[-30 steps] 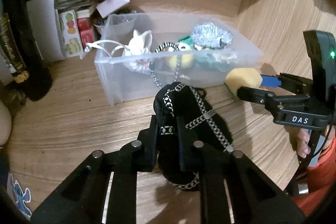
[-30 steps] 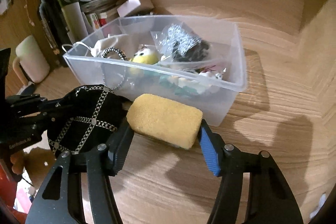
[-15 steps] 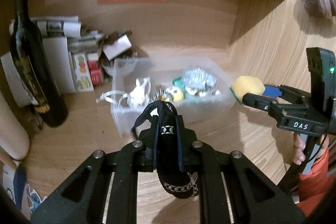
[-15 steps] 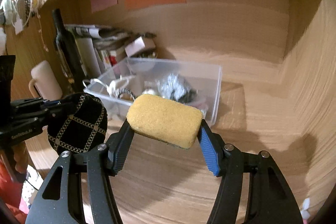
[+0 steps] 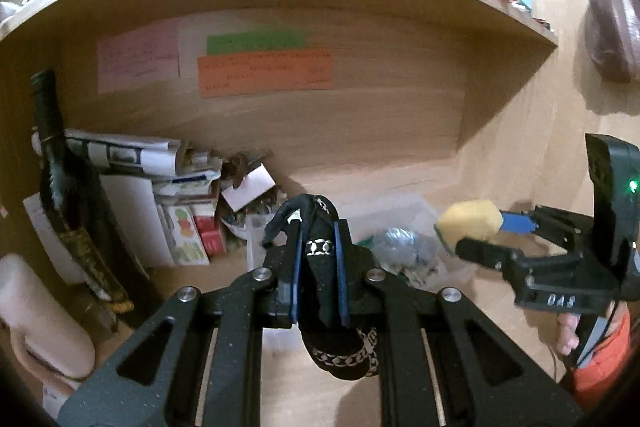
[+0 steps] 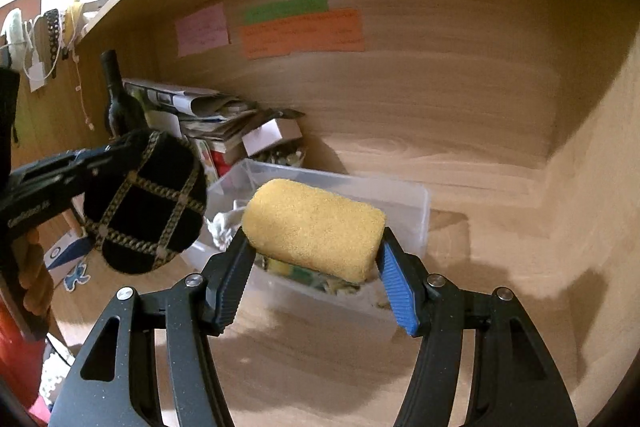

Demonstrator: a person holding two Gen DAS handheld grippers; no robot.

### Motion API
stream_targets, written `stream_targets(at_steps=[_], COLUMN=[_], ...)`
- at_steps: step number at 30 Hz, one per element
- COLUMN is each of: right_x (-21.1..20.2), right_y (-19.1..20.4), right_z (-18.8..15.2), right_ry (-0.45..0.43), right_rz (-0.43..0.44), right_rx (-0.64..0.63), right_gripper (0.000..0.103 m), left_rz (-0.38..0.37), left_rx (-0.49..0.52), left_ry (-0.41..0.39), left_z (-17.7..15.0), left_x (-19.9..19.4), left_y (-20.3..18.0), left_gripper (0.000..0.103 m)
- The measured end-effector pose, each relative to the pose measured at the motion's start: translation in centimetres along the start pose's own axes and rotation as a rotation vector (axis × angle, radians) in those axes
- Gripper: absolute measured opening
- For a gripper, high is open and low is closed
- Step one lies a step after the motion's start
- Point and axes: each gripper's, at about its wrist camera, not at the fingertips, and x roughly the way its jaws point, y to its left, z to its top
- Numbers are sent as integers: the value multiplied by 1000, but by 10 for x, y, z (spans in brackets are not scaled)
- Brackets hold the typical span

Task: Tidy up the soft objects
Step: 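Place the black cap with the left tool into the box while the right tool drops the sponge in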

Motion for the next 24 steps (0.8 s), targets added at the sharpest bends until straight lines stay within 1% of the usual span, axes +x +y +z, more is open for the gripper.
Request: stream_targets(at_steps=[5, 7, 8, 11, 13, 15, 18, 20, 22, 24], right_x=[25, 37, 45, 63, 75, 81, 86, 86, 86, 88], right_y=[2, 2, 3, 4, 6, 7, 8, 7, 5, 4], right_z=[8, 8, 7, 3, -3, -6, -10, -12, -13, -13], right_ry=[32, 52, 67, 112, 149, 165, 166, 167, 169, 170], right_rz=[25, 26, 24, 31, 38, 34, 5, 2, -15, -27], right_rx=[5, 7, 8, 5, 3, -5, -27, -28, -27, -29], right_gripper=[58, 58, 58, 58, 58, 59, 60, 62, 70, 77], left_rz=[7, 31, 37, 39, 57, 63, 68, 61, 37, 20], left_rx=[-14, -4, -2, -10, -1, 18, 22, 5, -30, -56], left_ry=[-5, -6, 5, 75, 117, 158, 188, 207, 239, 255], left_z=[8, 6, 5, -5, -14, -23, -32, -35, -39, -41], left_x=[28, 42, 49, 75, 89, 99, 102, 103, 105, 105], left_y=[4, 3, 3, 5, 6, 7, 9, 13, 20, 25], left_gripper=[14, 14, 14, 14, 14, 14, 15, 18, 24, 37])
